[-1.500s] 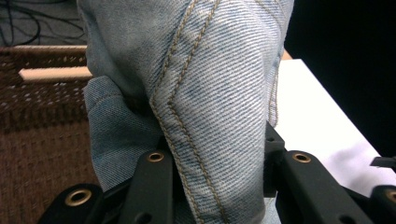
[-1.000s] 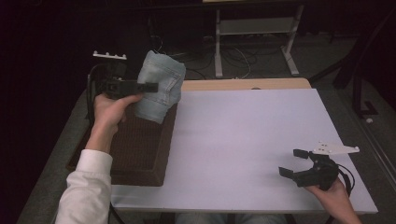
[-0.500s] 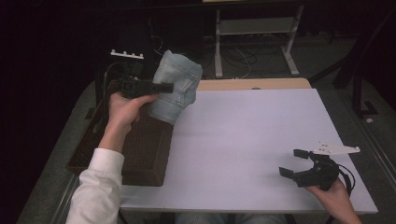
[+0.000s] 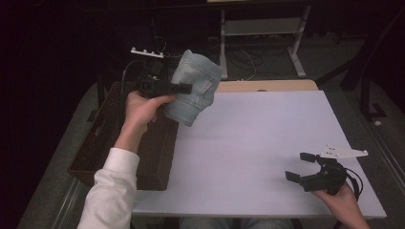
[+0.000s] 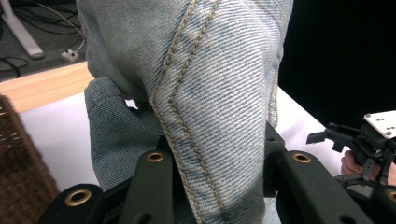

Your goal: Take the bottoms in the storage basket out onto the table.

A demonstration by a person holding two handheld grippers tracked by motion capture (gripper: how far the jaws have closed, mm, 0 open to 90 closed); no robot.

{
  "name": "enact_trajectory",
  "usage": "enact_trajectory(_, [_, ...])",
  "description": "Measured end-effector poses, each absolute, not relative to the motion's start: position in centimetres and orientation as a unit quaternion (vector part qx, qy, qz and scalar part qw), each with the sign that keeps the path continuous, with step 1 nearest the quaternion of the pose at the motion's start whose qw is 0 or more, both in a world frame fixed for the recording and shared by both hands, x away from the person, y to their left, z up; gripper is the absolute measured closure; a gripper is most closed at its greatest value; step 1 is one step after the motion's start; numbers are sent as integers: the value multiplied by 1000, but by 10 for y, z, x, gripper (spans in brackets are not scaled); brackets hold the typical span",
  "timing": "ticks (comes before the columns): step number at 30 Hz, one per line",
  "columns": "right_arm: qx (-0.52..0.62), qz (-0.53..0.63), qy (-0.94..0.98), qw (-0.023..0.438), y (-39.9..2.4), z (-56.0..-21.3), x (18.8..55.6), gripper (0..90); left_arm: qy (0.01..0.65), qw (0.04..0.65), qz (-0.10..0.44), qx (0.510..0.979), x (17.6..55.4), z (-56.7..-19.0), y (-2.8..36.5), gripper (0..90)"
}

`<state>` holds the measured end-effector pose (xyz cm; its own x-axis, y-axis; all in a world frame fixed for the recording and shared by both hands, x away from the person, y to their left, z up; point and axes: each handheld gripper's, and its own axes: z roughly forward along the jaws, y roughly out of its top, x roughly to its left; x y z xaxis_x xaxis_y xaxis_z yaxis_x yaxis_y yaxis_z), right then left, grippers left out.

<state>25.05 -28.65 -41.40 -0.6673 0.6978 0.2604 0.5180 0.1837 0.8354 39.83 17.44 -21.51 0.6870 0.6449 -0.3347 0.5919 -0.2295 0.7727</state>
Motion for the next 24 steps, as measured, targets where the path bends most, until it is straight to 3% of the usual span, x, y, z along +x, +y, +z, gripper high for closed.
enact_trajectory(24, [397,501,763,89,-287,-414,251,0,368,457,-4,810,414,-236,111,662])
